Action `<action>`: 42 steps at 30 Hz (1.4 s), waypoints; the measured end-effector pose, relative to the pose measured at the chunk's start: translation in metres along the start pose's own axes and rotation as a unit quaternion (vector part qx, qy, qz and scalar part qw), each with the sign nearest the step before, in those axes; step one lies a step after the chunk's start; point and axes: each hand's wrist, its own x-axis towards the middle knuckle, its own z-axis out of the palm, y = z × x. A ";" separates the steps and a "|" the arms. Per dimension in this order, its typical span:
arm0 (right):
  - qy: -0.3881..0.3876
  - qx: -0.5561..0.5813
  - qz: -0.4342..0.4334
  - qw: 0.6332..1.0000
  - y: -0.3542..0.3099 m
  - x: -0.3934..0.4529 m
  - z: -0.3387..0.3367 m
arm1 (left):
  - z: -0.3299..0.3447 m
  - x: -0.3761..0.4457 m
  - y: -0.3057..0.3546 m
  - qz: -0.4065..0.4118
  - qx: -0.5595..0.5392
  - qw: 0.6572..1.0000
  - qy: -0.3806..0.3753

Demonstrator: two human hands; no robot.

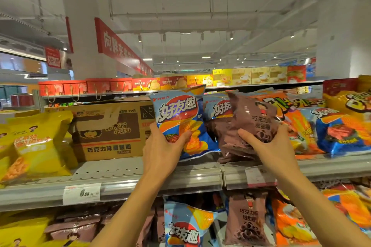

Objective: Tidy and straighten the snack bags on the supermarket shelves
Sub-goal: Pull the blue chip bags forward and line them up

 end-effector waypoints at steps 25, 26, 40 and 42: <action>-0.233 -0.143 -0.049 0.961 -0.080 -0.093 0.266 | -0.242 -0.027 -0.071 -0.043 0.054 0.969 0.237; -0.234 -0.163 -0.051 0.957 -0.080 -0.094 0.269 | -0.245 -0.030 -0.073 -0.043 0.060 0.969 0.236; -0.059 -0.200 -0.136 0.969 -0.035 -0.034 0.128 | -0.174 -0.032 -0.053 0.003 0.019 0.982 0.189; -0.018 -0.265 -0.123 0.956 -0.026 -0.014 0.095 | -0.157 -0.033 -0.046 0.012 0.001 0.984 0.179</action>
